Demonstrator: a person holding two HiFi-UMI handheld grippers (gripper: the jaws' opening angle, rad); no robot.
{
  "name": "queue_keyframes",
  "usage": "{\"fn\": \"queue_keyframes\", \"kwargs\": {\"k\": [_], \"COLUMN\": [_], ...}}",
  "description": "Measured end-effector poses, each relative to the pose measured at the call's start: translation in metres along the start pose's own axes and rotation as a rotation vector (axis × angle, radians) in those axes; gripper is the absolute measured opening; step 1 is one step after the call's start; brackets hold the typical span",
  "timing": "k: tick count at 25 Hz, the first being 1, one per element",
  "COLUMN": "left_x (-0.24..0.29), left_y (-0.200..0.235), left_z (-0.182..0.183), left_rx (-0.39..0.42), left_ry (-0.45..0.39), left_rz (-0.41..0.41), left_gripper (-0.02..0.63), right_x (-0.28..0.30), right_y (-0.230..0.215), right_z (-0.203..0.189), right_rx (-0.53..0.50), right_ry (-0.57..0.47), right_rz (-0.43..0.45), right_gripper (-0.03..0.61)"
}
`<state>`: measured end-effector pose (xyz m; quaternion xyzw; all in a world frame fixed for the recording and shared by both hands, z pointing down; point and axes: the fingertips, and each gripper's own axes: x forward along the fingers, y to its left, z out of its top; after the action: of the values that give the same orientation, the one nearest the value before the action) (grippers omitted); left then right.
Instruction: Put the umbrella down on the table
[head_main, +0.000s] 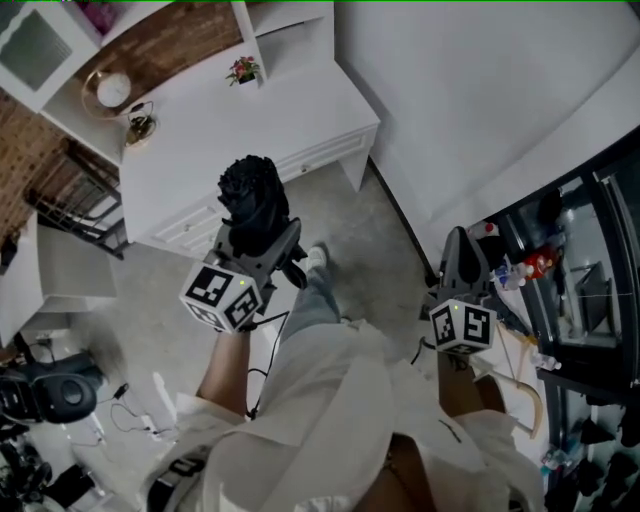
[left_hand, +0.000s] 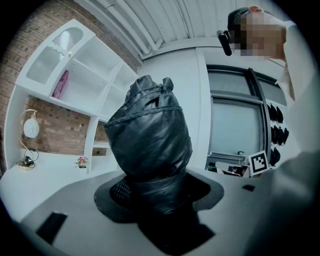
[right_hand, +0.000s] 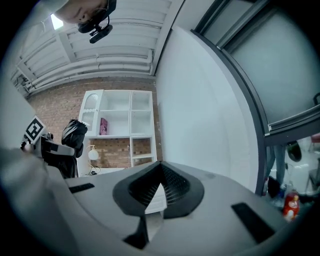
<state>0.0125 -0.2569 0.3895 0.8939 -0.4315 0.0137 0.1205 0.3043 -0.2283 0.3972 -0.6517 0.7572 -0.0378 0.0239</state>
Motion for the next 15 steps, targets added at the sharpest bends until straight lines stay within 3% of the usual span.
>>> {"fn": "queue_keyframes", "kwargs": {"k": [15], "left_x": [0.118], "left_y": [0.142], "left_z": [0.043], "left_rx": [-0.040], "left_ry": [0.014], "left_rz": [-0.051], "left_gripper": [0.275], "right_x": [0.176], "right_y": [0.042], "right_z": [0.025], "right_rx": [-0.047], "right_ry": [-0.012], "right_rz": [-0.014], "right_gripper": [0.018]}}
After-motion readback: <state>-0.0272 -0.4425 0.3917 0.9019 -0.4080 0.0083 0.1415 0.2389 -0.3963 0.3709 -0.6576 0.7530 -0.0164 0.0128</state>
